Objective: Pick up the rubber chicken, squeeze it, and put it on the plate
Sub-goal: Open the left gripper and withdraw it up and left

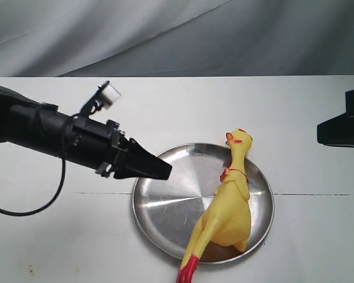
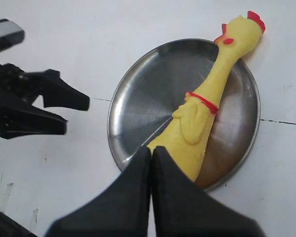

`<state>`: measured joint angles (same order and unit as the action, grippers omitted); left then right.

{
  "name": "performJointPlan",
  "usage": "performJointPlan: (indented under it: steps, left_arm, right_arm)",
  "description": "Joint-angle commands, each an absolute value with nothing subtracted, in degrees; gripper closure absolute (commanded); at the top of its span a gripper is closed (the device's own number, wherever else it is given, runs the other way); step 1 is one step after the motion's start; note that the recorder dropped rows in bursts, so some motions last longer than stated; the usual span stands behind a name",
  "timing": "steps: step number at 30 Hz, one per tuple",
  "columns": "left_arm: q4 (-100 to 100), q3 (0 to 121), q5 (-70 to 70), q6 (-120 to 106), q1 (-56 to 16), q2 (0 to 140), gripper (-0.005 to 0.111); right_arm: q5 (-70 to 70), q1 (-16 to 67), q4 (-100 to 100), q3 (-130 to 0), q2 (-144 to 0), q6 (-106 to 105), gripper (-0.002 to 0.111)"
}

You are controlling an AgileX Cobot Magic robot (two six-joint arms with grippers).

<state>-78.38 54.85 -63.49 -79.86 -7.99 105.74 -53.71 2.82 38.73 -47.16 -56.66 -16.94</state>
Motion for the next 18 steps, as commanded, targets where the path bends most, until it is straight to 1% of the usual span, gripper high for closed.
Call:
performJointPlan:
  steps: [1, 4, 6, 7, 10, 14, 18]
  left_arm:
    - [-78.63, 54.96, -64.09, -78.61, -4.83, 99.48, 0.056]
    - [-78.77, 54.96, -64.19, -77.32, -3.18, 95.83, 0.081]
    - [-78.77, 54.96, -64.02, -76.56, -2.28, 93.18, 0.102]
    - [-78.88, 54.96, -63.91, -76.46, -1.98, 92.12, 0.107]
    - [-79.02, 54.96, -59.86, -72.74, -1.24, 87.88, 0.107]
    - [-78.14, 54.83, -46.64, -68.67, -1.24, 80.79, 0.107]
    - [-73.25, 54.83, -34.50, -64.33, -1.24, 72.81, 0.107]
  right_arm:
    - [-53.95, 2.97, 38.71, -47.12, -56.35, -17.90, 0.108]
    - [-53.20, 2.97, 38.29, -47.12, -56.35, -18.18, 0.108]
    - [-52.83, 2.97, 37.55, -47.12, -56.35, -19.11, 0.108]
    - [-52.41, 2.97, 37.19, -47.12, -56.35, -19.76, 0.108]
    - [-48.92, 2.97, 35.20, -47.12, -56.35, -21.98, 0.108]
    - [-39.66, 2.97, 35.08, -47.12, -56.35, -25.74, 0.108]
    - [-34.09, 2.97, 35.08, -47.35, -56.25, -27.95, 0.108]
